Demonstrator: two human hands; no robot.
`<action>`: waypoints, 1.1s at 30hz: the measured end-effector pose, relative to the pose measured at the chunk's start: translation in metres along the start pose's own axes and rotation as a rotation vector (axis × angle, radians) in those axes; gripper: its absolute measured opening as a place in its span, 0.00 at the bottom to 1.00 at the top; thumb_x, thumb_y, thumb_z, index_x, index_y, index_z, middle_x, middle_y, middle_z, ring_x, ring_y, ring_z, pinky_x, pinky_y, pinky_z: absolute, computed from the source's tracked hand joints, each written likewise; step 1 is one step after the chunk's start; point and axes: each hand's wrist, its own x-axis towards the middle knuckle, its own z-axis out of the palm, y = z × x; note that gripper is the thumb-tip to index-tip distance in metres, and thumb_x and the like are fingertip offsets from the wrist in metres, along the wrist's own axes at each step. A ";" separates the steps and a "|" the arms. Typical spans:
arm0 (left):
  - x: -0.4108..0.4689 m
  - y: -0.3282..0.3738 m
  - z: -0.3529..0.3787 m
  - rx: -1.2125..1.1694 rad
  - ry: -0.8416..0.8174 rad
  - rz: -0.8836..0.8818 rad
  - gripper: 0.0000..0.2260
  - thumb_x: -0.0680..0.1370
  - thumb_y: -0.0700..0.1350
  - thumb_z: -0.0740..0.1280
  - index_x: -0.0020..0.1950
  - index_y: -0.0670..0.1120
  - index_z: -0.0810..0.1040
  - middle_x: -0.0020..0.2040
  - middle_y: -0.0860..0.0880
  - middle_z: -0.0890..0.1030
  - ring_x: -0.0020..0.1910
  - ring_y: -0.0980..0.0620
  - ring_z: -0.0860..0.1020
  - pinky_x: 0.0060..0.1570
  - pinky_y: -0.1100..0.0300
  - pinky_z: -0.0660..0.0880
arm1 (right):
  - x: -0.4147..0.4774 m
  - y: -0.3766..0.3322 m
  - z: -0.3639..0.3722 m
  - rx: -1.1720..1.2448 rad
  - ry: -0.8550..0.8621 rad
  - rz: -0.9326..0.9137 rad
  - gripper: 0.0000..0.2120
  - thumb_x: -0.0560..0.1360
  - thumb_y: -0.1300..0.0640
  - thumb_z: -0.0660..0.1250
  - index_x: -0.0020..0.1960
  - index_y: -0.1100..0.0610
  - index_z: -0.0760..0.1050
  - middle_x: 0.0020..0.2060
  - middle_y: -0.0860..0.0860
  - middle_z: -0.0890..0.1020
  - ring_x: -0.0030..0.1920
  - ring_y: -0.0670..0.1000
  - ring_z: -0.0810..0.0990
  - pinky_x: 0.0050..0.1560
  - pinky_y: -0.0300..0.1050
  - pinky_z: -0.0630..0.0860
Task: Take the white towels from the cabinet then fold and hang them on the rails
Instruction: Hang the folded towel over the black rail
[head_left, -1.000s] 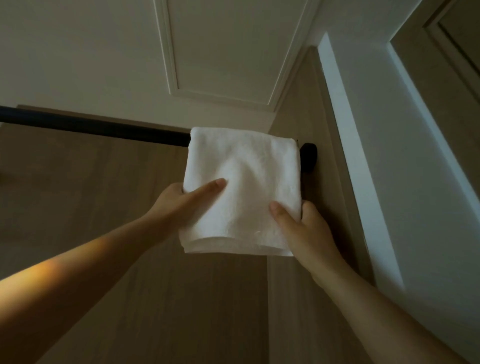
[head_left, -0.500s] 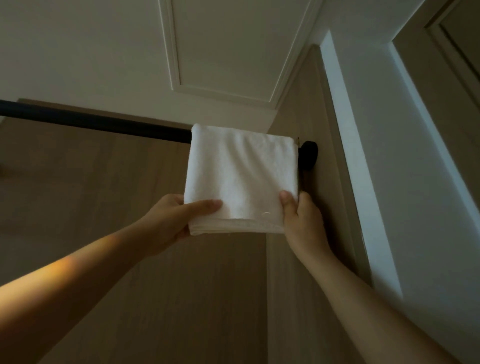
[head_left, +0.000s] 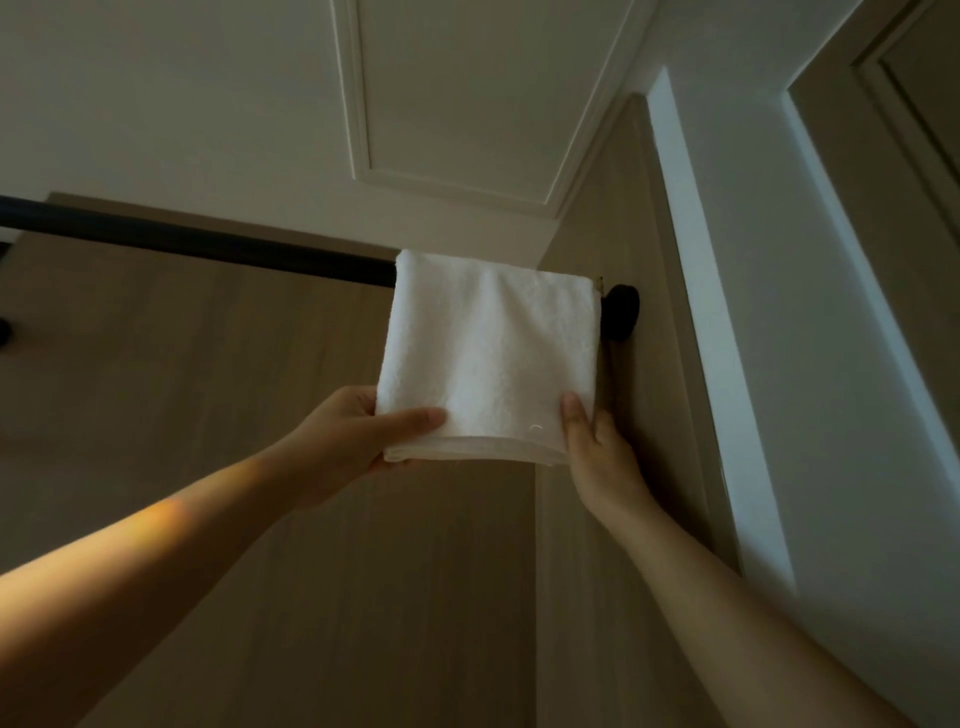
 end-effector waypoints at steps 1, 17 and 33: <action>0.002 -0.001 -0.002 -0.008 -0.005 -0.005 0.12 0.70 0.46 0.71 0.49 0.39 0.81 0.36 0.51 0.84 0.36 0.55 0.82 0.37 0.64 0.80 | -0.001 0.000 -0.001 0.016 -0.029 0.020 0.24 0.82 0.41 0.49 0.71 0.52 0.65 0.49 0.46 0.75 0.43 0.41 0.74 0.39 0.35 0.71; 0.002 -0.016 -0.021 0.098 0.174 0.033 0.22 0.70 0.53 0.74 0.58 0.42 0.77 0.49 0.45 0.81 0.39 0.56 0.83 0.35 0.65 0.77 | -0.004 -0.005 0.010 -0.167 0.135 -0.115 0.20 0.83 0.43 0.50 0.47 0.56 0.72 0.32 0.52 0.76 0.28 0.48 0.74 0.24 0.32 0.67; 0.030 0.023 -0.006 0.100 0.335 0.035 0.20 0.75 0.57 0.68 0.59 0.44 0.77 0.48 0.47 0.82 0.45 0.48 0.82 0.42 0.55 0.79 | 0.035 -0.083 0.007 -0.821 0.260 -0.547 0.26 0.83 0.50 0.50 0.79 0.55 0.49 0.77 0.57 0.56 0.76 0.56 0.58 0.73 0.54 0.62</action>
